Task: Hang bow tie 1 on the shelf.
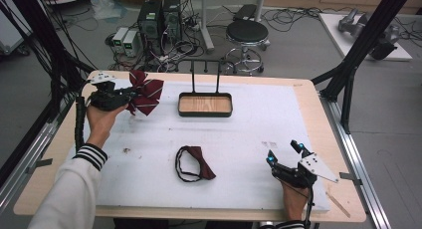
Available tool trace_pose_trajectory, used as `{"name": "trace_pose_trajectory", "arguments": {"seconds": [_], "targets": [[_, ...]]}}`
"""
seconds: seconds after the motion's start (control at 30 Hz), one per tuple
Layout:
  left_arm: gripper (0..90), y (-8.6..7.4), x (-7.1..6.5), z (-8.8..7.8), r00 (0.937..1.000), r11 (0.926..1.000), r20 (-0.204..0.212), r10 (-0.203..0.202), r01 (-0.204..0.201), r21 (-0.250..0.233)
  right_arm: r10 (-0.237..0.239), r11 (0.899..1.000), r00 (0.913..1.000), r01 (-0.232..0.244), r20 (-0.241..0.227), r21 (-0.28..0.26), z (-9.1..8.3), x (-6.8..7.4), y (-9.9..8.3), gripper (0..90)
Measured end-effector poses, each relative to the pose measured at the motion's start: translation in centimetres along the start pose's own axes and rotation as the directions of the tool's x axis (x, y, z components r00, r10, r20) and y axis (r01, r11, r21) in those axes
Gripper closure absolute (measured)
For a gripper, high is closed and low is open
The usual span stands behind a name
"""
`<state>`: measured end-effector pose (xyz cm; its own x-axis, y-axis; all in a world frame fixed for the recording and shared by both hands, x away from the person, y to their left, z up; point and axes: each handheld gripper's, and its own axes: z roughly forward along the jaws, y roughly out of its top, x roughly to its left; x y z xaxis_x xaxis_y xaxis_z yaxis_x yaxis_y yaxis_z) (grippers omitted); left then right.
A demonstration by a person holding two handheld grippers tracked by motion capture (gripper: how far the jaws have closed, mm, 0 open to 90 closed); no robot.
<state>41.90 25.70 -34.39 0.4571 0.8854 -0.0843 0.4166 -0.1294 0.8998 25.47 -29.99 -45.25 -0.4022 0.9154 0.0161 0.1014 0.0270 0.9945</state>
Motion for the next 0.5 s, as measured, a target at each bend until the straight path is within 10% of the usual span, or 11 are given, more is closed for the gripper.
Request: {"name": "trace_pose_trajectory", "arguments": {"seconds": [0.5], "targets": [[74.2,2.2,-2.9,0.5,0.9968,0.9984,0.069,0.041,-0.038,-0.04,0.001,1.0,1.0,-0.001,-0.001,-0.002,0.0,0.0,0.0,10.5]]}}
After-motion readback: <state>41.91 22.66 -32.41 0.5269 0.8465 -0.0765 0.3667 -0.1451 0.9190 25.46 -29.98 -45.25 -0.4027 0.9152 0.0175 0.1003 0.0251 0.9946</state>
